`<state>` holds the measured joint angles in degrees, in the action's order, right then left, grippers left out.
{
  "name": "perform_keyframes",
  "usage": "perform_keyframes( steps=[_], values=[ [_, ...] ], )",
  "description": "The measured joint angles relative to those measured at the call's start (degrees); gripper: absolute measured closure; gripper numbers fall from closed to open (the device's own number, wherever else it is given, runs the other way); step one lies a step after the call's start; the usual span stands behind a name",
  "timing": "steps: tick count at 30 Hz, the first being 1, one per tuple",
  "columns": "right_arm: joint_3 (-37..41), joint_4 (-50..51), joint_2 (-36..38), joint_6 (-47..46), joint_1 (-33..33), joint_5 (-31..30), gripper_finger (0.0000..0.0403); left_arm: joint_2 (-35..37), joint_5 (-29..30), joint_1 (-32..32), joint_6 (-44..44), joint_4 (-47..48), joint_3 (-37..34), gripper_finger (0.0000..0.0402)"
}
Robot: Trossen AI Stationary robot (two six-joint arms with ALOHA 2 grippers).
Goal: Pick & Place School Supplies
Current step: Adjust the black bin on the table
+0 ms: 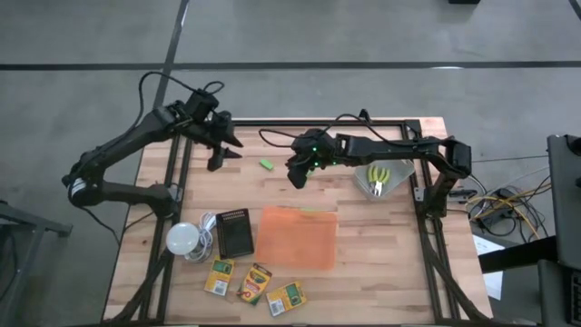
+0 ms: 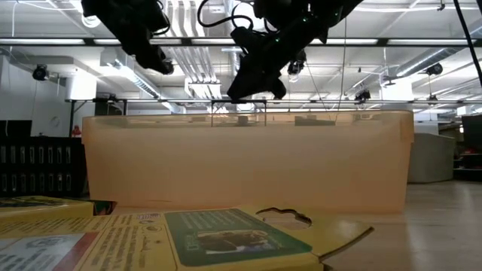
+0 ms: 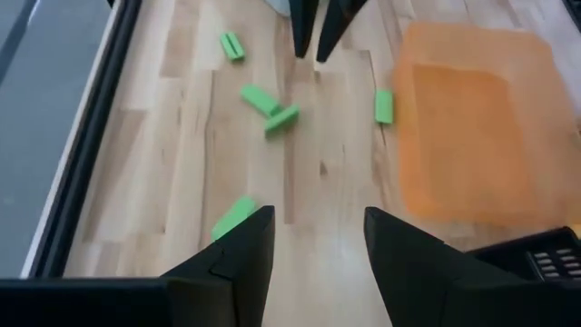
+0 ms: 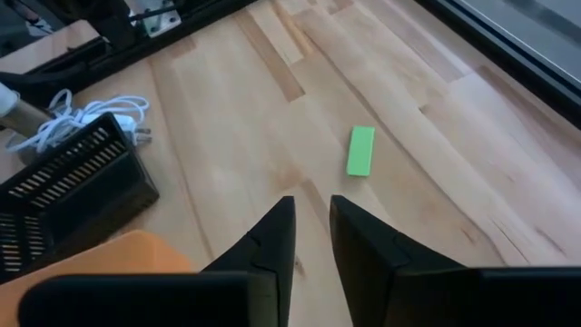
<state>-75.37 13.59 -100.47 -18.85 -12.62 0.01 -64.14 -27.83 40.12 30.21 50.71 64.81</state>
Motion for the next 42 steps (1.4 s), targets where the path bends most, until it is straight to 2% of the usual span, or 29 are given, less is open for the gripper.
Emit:
perform_keyframes(
  steps=[3,6,11,14,17,25,32,38,42],
  values=[
    [0.03,-0.03,0.0,0.76,-0.02,-0.01,0.0334,0.19,2.25,0.0,-2.0,2.14,0.33,0.0225],
    [0.09,-0.01,0.0,1.09,-0.02,-0.02,0.0331,0.21,1.91,0.0,-6.51,5.42,0.83,0.0225],
    [0.12,0.01,0.0,1.96,-0.02,-0.03,0.0328,0.35,-5.16,-0.07,-7.57,13.4,1.89,0.0225],
    [0.13,-0.03,0.0,3.27,-0.02,-0.14,0.0332,0.35,-10.37,-0.15,-7.84,13.94,1.69,0.0225],
    [0.13,-0.02,0.0,4.97,-0.12,-0.15,0.0337,0.35,-11.91,-0.22,-8.3,14.23,1.65,0.0225],
    [0.15,-0.05,0.0,6.73,-0.13,-0.13,0.0339,0.35,-8.76,-0.4,-13.09,13.97,1.62,0.0225],
    [0.39,-0.06,0.0,7.07,0.21,0.0,0.0335,0.38,-2.95,-2.49,-18.57,14.03,1.58,0.0225],
    [0.61,-0.03,0.0,8.73,0.24,0.0,0.0328,0.44,-1.59,-6.8,-21.63,15.47,1.52,0.0225],
    [0.7,-0.06,0.0,10.02,0.26,0.01,0.033,0.44,5.59,-12.81,-21.77,16.89,1.49,0.0225]
  ],
)
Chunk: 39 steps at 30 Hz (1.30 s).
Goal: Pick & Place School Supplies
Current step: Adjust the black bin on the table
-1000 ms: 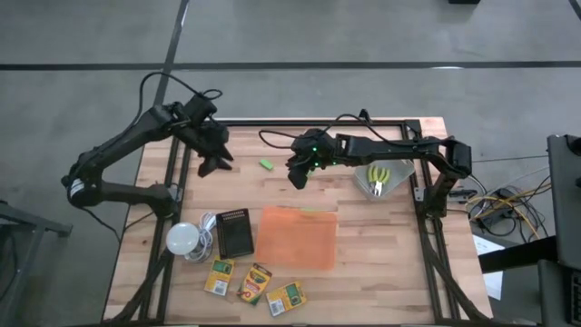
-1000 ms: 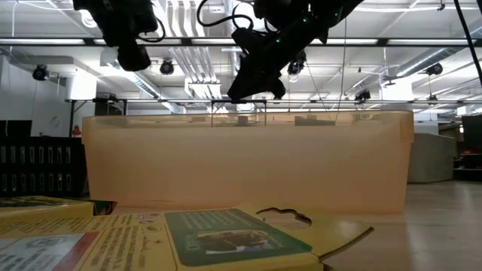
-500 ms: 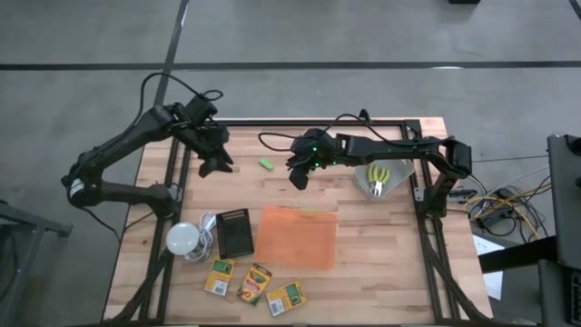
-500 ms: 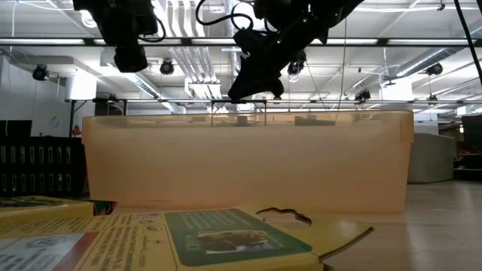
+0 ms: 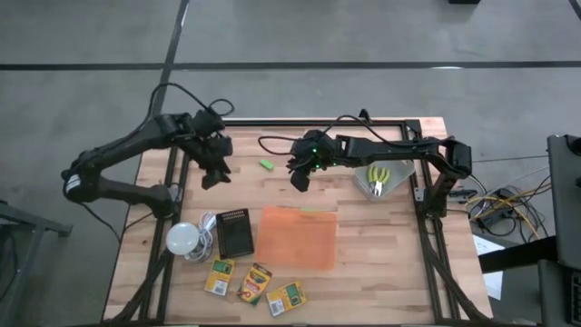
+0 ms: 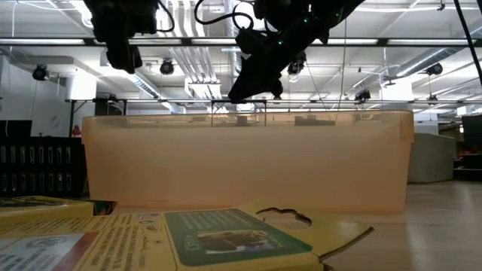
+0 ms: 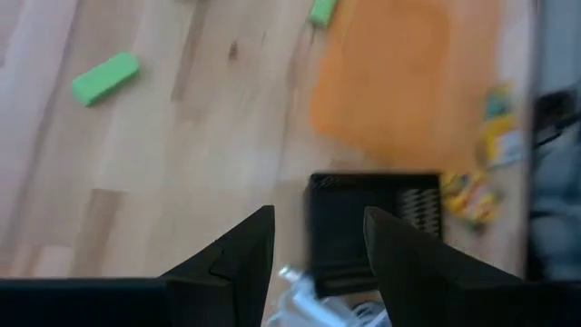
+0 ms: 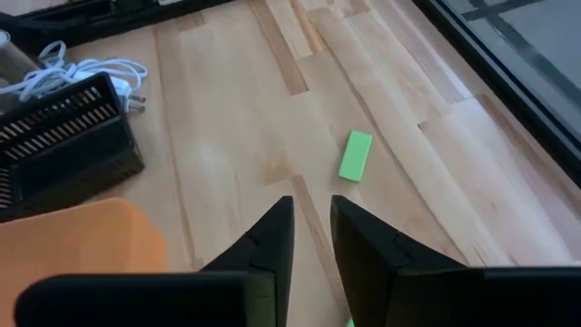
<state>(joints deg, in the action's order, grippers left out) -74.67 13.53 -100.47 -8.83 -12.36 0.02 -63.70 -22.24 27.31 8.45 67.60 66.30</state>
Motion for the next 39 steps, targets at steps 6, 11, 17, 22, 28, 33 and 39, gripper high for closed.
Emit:
perform_keyframes(
  steps=[6,11,17,22,28,33,39],
  values=[
    [0.31,0.01,0.0,1.58,-0.02,-0.01,0.0339,0.0,14.13,-11.11,-0.66,0.44,-0.14,0.0225],
    [0.63,0.01,0.0,2.62,0.0,-0.01,0.0336,0.0,14.81,-18.46,-5.0,-2.65,-2.9,0.0225],
    [1.07,0.02,0.0,2.57,0.02,-0.01,0.0329,0.0,21.19,-23.78,-12.12,-9.41,-12.32,0.0225],
    [1.57,0.0,0.0,2.48,0.02,-0.01,0.0329,0.0,21.35,-24.15,-16.44,-10.75,-19.06,0.0225],
    [2.33,-0.06,0.0,2.4,0.02,-0.01,0.0339,-0.01,18.42,-24.15,-19.17,-12.14,-22.72,0.0225],
    [3.35,-0.1,0.0,1.51,0.02,-0.01,0.0337,0.0,16.92,-24.4,-19.41,-15.71,-24.02,0.0225],
    [4.44,-0.08,0.0,1.32,0.0,-0.01,0.033,-0.02,16.9,-24.99,-19.56,-19.9,-26.57,0.0225]
  ],
)
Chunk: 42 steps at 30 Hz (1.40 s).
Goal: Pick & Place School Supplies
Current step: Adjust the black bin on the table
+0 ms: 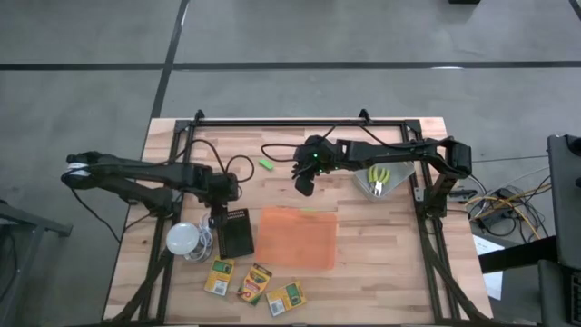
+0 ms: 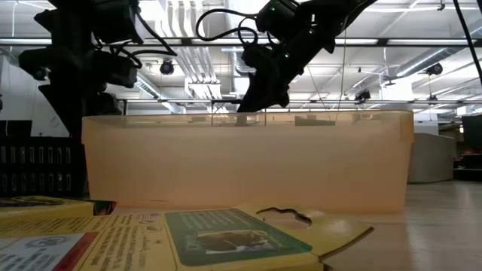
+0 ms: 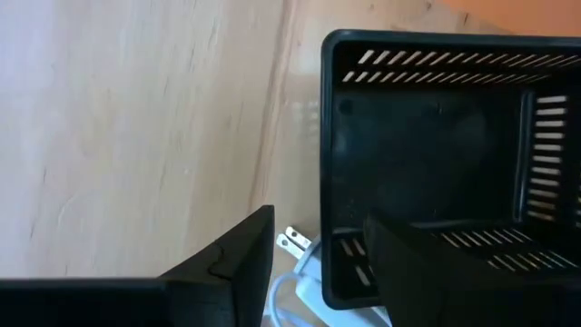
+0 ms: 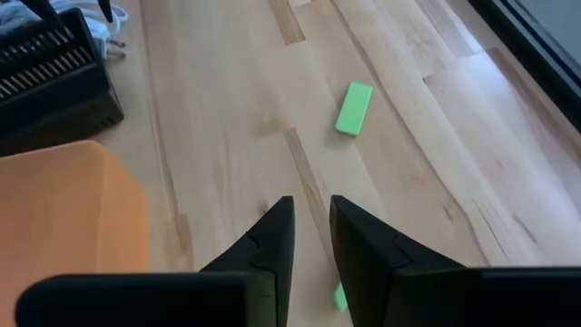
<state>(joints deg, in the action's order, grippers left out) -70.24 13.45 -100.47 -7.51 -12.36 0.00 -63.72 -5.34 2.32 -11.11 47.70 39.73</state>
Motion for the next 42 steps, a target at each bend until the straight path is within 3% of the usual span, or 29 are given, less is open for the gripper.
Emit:
perform_keyframes(
  steps=[24,37,42],
  values=[
    [0.17,-0.34,0.0,0.2,-0.02,-0.04,0.0332,-0.02,-2.04,-0.03,0.79,-6.4,-3.42,0.0232],
    [0.17,-0.37,0.0,0.15,-0.02,-0.06,0.0333,-0.02,-3.58,-0.01,0.58,-6.66,-3.42,0.0377],
    [0.17,-0.37,0.0,0.17,-0.02,-0.06,0.0339,-0.02,-3.55,-0.01,0.21,-6.64,-3.42,0.0391]
  ],
)
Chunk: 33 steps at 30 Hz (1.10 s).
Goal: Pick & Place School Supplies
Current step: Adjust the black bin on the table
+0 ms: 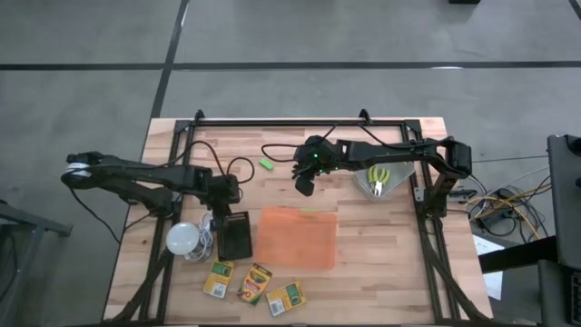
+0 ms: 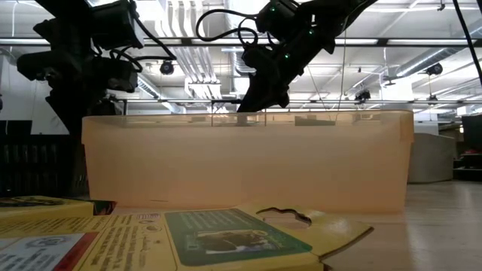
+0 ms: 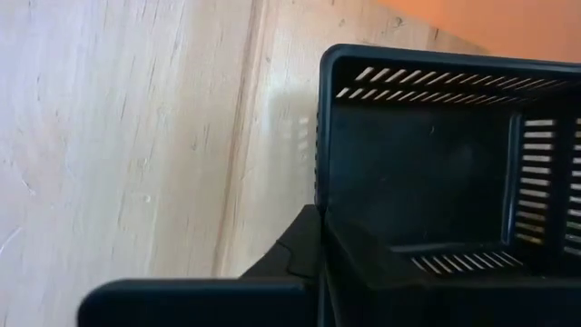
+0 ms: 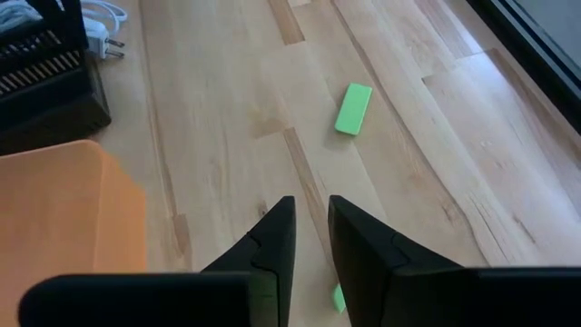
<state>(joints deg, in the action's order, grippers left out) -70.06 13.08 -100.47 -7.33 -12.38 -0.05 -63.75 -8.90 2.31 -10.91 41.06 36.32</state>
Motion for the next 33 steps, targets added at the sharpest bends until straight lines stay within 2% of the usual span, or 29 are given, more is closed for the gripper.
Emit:
perform_keyframes(
  steps=[8,18,24,33],
  values=[
    [0.0,0.0,0.0,-0.02,0.0,0.0,0.0333,0.0,4.96,0.0,-0.12,-0.02,0.0,0.0377],
    [0.0,0.0,0.0,0.27,0.0,0.0,0.0331,0.0,22.06,0.22,-0.75,0.02,0.0,0.0377],
    [0.0,-0.02,0.0,0.48,0.0,0.0,0.0339,0.01,31.94,0.8,-6.12,0.06,0.0,0.0378],
    [0.0,0.0,0.0,0.5,0.0,0.0,0.0332,0.0,33.67,1.88,-6.5,0.07,0.0,0.0366]
  ],
)
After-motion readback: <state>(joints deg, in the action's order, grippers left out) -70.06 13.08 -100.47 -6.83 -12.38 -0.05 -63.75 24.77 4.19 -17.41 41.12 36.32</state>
